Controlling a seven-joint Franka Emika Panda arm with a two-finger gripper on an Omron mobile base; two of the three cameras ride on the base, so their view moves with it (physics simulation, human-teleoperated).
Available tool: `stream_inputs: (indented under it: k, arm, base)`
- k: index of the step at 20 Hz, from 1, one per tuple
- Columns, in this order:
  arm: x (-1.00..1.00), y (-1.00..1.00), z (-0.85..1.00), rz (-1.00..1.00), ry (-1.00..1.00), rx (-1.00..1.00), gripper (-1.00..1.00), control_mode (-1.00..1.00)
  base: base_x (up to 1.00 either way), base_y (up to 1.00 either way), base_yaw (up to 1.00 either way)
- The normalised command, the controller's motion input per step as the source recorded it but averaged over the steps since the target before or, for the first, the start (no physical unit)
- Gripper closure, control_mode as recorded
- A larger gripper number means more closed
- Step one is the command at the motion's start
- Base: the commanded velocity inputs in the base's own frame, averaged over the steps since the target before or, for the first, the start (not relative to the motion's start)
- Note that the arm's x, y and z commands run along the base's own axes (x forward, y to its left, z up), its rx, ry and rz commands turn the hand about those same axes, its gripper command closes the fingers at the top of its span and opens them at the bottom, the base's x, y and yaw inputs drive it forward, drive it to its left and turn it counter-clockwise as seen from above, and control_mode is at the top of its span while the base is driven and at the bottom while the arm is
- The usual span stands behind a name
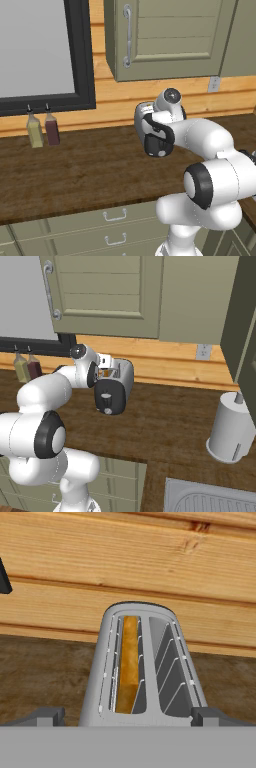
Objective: Start the toaster. Once the lever pops up, take the bread to the plate on the dining counter.
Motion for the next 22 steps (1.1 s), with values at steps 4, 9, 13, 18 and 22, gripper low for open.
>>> stream_inputs:
  k: [4, 9, 13, 18, 22]
  arm:
    - [0.0, 0.0, 0.0, 0.0, 0.0, 0.0, -1.0, -1.0]
    - [0.0, 0.0, 0.0, 0.0, 0.0, 0.0, -1.0, -1.0]
    - [0.0, 0.0, 0.0, 0.0, 0.0, 0.0, -1.0, -1.0]
    - [0.0, 0.0, 0.0, 0.0, 0.0, 0.0, -1.0, -1.0]
    - [0.0, 0.0, 0.0, 0.0, 0.0, 0.0, -1.0, -1.0]
  base:
    - [0.0, 0.0, 0.0]
    - [0.0, 0.0, 0.0]
    - [0.0, 0.0, 0.0]
    - [0.0, 0.0, 0.0]
    - [0.0, 0.0, 0.0]
